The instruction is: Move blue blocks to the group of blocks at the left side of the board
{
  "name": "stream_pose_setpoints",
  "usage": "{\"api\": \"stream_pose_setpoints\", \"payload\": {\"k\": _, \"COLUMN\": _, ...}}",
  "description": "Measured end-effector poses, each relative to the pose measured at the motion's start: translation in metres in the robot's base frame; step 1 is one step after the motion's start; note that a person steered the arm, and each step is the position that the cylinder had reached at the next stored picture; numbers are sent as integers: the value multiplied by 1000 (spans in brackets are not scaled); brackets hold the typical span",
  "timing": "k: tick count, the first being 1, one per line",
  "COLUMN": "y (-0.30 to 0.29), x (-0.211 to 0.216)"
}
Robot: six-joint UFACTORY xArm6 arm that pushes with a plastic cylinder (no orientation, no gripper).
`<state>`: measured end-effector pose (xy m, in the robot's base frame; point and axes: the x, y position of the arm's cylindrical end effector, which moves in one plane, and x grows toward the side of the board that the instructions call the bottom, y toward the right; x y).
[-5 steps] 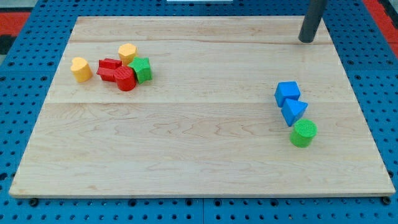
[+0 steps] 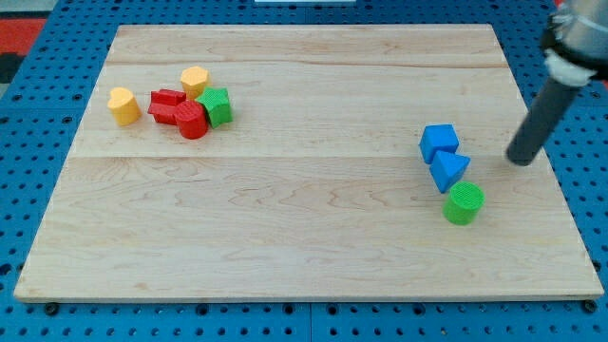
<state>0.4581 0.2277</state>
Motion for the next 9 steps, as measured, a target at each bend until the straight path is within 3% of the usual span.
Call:
{"api": "stream_pose_setpoints", "payload": {"k": 1, "y": -63, "x": -17}}
{"api": "stream_pose_setpoints", "payload": {"k": 3, "y": -119, "x": -63}}
{"api": "stream_pose_setpoints", "payload": {"k": 4, "y": -177, "x": -47}}
{"api": "stream_pose_setpoints", "payload": {"k": 5, "y": -186, "x": -40}}
{"api": "stream_pose_setpoints", "payload": {"k": 8, "y": -332, "x": -36}}
{"api": "stream_pose_setpoints", "payload": {"k": 9, "y": -314, "x": -46}}
